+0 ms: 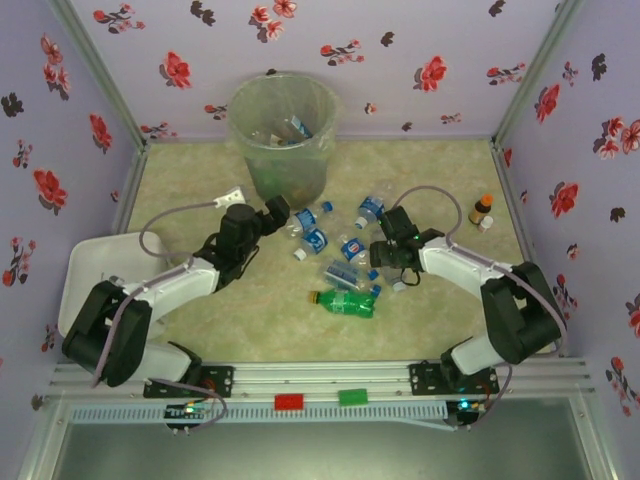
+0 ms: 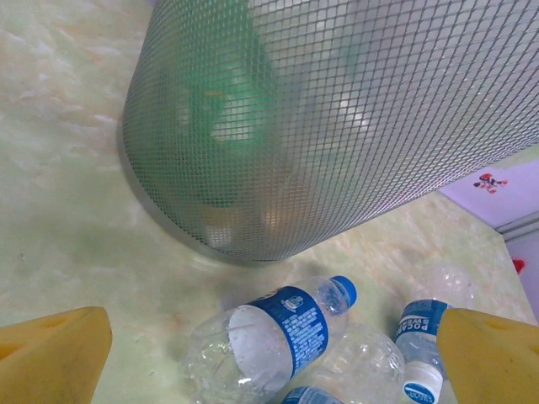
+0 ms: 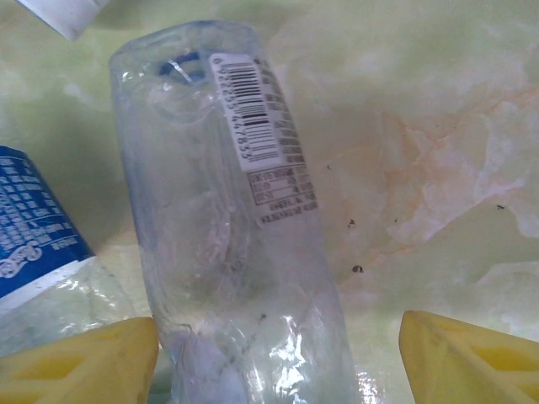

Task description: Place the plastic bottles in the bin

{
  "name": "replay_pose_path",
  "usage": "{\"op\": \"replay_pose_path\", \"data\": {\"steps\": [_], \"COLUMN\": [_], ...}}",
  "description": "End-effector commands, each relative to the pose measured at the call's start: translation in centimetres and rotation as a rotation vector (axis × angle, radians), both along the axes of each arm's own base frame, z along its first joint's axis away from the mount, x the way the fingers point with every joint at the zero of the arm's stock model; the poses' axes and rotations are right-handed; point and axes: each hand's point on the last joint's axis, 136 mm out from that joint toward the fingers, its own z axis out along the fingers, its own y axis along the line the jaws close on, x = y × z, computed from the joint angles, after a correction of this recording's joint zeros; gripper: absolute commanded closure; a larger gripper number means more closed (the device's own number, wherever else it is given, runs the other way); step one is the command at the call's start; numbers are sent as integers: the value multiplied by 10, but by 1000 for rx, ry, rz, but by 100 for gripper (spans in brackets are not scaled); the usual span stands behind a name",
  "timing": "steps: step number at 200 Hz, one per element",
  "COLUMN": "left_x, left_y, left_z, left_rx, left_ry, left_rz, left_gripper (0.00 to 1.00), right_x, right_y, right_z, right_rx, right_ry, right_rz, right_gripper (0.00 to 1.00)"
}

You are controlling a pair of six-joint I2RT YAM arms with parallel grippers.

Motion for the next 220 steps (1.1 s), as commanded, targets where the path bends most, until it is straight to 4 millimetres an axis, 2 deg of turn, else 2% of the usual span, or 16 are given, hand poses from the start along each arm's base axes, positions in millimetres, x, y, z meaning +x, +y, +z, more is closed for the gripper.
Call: {"op": "replay_pose_path", "data": {"steps": [1, 75, 164, 220], "left_x": [7, 11, 10, 13], "left_y": [-8, -10, -10, 10], "left_z": [15, 16, 18, 18], "left_rx": [-34, -31, -28, -34], "left_ry": [-37, -34, -34, -29], "left_rz": [-7, -9, -9, 39], "left_gripper": [0, 0, 0, 0], "right_x": [10, 13, 11, 10], "right_y": [0, -4, -12, -13], "right_z": [1, -15, -25, -31], "right_rx": [6, 3, -4, -4], "right_ry": [-19, 7, 16, 26], "right_rz": [-8, -30, -59, -71], "right_gripper": [24, 26, 28, 32]}}
